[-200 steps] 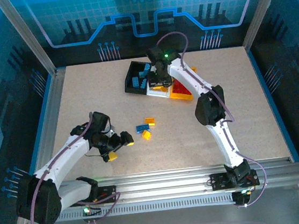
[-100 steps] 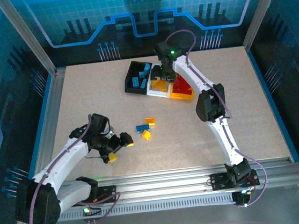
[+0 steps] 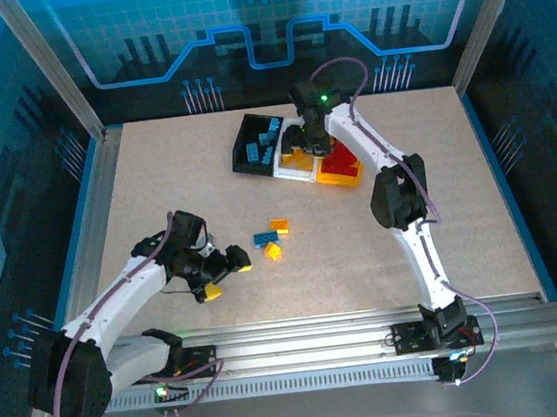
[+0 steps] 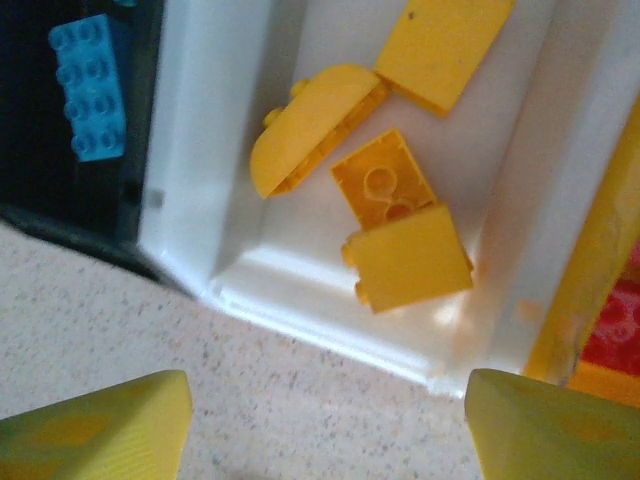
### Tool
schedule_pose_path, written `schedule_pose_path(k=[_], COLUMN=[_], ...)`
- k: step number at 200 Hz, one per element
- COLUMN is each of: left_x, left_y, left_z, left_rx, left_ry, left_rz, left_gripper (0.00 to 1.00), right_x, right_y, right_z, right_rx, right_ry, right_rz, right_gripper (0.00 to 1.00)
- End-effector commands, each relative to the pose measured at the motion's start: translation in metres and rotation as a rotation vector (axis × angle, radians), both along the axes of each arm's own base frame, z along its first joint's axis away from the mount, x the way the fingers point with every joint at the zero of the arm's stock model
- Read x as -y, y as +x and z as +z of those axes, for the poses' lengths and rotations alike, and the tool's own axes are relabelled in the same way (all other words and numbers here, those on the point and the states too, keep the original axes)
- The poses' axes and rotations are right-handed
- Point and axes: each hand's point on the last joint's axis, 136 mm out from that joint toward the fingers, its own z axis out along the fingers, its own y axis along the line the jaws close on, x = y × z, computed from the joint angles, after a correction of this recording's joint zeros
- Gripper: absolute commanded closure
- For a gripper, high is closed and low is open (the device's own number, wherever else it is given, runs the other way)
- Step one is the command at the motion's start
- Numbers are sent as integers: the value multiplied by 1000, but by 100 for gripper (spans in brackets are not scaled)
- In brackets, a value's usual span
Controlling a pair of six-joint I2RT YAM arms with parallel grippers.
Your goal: Sort the legos into containers by color
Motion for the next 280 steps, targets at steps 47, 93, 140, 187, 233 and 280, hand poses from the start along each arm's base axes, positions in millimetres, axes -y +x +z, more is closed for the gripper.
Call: schedule_pose_path(k=[47, 93, 140, 187, 233, 280], left_x=[3, -3, -22, -24, -27, -25], left_y=[13, 9, -2, -22, -37, -39], left_z=[17, 30, 42, 34, 23, 20], left_rx=[66, 110, 176, 198, 159, 148], left_ry=[-13, -8, 15, -81, -78, -82], left_rz=[-5, -1, 59, 193, 187, 173], left_gripper=[1, 1, 1, 1, 1, 1], right_x=[-49, -71, -81, -102, -103, -103], right_y=[-91, -160, -218, -255, -261, -256], right_z=[41, 14, -26, -55, -74, -89], right_rx=[12, -66, -176, -230, -270, -284], right_ry=[-10, -74, -142, -213, -255, -289], right_rz=[227, 379, 473, 557, 572, 567], right_gripper=[24, 23, 23, 22, 22, 23])
